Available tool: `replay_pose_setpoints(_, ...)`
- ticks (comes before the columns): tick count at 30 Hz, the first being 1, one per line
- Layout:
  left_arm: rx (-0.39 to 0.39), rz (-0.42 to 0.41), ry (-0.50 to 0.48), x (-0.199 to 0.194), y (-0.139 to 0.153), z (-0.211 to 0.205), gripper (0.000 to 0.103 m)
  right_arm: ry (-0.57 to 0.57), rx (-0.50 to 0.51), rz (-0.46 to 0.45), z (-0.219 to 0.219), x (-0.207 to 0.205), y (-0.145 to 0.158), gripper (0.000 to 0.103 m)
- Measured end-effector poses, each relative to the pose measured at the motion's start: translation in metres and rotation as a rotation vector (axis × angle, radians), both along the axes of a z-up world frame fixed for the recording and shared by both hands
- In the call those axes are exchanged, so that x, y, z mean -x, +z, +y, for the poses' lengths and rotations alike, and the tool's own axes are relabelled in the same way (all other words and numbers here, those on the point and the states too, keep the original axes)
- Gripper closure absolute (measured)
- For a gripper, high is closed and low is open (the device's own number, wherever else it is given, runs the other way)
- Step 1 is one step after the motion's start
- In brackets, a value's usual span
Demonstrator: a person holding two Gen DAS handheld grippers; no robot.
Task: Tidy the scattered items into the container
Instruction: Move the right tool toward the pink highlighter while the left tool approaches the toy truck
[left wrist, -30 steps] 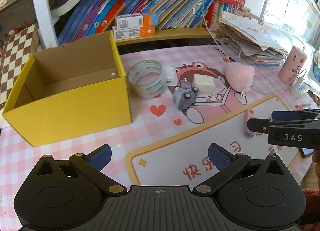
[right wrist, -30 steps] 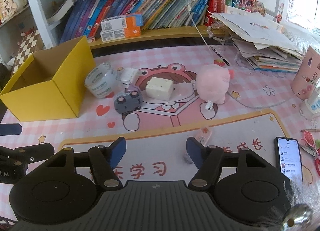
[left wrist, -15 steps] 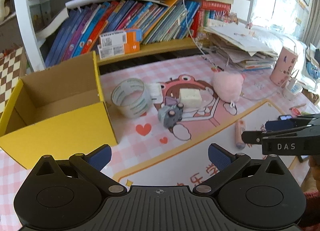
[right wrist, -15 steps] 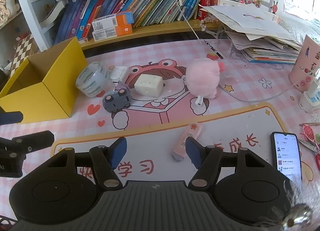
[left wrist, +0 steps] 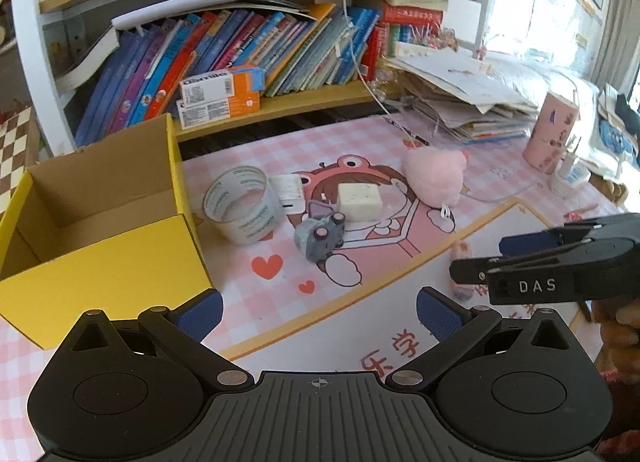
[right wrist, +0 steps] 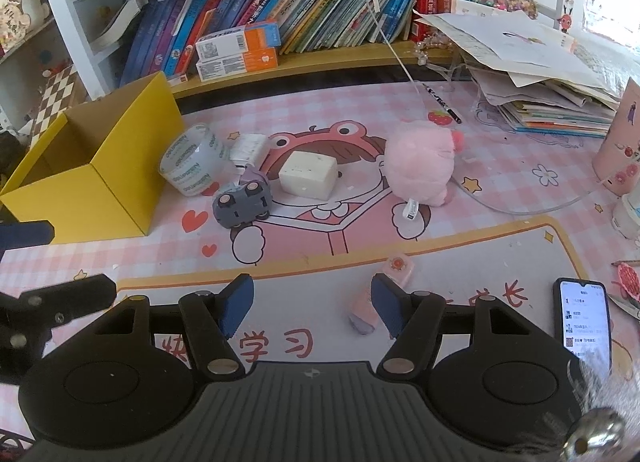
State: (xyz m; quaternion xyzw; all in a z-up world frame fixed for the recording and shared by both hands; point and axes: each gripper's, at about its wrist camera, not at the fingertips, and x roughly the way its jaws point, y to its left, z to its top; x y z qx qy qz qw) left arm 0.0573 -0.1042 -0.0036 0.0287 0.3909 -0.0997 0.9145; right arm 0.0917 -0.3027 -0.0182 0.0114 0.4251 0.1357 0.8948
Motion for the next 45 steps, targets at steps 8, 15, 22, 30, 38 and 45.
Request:
replay_pose_setpoints(8,0.014,0.042,0.025,-0.006,-0.005,0.001,0.000,-0.011,0.001,0.010,-0.004,-0.001,-0.002,0.039)
replay_pose_setpoints(15,0.044,0.045,-0.002,-0.011,-0.008,-0.003,0.000,-0.031,0.013,0.035,-0.010,-0.005,-0.007,0.039)
replay_pose_setpoints(22,0.039,0.058,-0.001,-0.024,-0.014,-0.005,0.000,-0.061,0.022,0.074,-0.017,-0.019,-0.017,0.039)
replay_pose_setpoints(30,0.017,0.068,-0.044,-0.045,-0.022,-0.014,0.000,-0.082,0.033,0.130,-0.020,-0.036,-0.031,0.042)
replay_pose_setpoints(38,0.011,0.056,-0.065,-0.065,-0.027,-0.019,0.000,-0.111,0.051,0.172,-0.023,-0.052,-0.044,0.046)
replay_pose_setpoints(45,0.014,0.057,-0.073,-0.079,-0.034,-0.023,0.001,-0.125,0.073,0.195,-0.023,-0.060,-0.053,0.048)
